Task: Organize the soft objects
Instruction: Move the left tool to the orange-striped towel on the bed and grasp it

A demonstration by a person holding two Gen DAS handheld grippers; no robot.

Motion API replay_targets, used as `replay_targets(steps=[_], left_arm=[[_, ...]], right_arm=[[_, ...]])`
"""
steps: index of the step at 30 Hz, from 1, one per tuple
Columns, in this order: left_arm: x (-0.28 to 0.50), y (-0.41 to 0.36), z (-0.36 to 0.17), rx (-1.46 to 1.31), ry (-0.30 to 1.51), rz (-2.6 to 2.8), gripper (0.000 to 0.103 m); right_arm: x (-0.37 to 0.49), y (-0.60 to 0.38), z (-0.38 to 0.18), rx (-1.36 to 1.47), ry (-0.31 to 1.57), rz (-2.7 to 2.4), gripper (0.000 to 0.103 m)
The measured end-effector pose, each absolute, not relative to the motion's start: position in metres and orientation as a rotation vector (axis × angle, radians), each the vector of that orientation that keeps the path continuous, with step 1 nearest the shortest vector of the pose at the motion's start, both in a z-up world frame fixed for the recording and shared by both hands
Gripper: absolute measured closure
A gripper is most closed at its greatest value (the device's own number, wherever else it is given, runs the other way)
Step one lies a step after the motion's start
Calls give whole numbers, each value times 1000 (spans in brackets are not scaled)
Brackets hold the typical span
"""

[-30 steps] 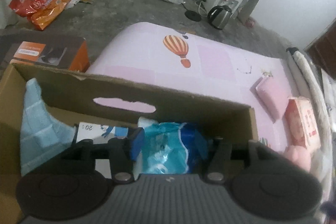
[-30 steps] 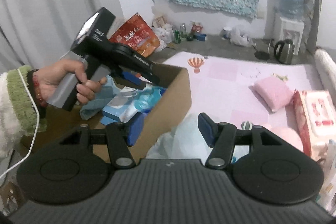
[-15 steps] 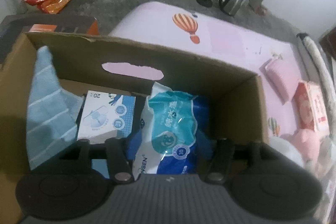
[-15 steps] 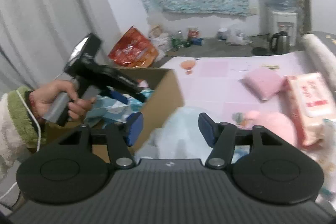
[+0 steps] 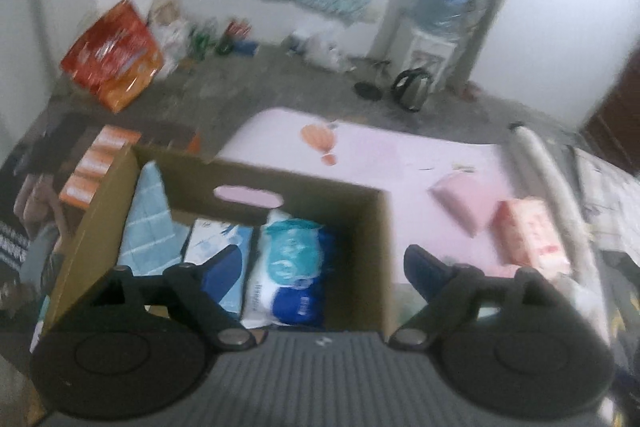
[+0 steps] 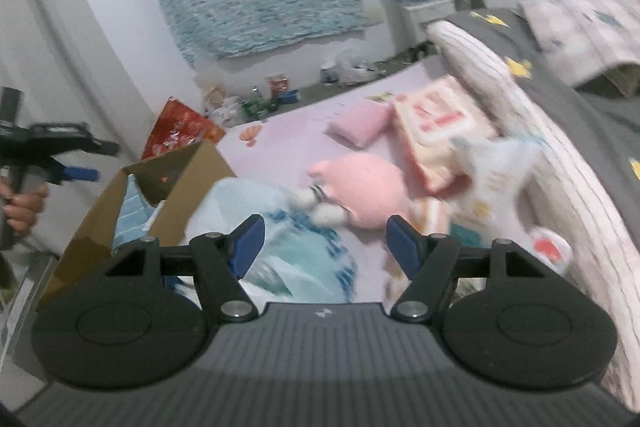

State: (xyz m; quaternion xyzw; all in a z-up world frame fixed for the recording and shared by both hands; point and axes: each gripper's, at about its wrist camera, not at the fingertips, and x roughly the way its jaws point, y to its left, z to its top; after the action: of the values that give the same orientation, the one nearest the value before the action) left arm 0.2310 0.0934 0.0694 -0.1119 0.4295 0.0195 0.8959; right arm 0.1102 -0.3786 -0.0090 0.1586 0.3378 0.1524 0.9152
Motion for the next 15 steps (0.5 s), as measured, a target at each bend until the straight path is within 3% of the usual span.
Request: replay_targets(steps=[9, 15], left_arm=[[171, -16, 113, -64, 830, -209, 9], [140, -109, 92, -64, 850, -403, 8]], right_arm=[[64, -439, -36, 448, 655, 224, 36], [45, -479, -49, 538, 626, 195, 37]])
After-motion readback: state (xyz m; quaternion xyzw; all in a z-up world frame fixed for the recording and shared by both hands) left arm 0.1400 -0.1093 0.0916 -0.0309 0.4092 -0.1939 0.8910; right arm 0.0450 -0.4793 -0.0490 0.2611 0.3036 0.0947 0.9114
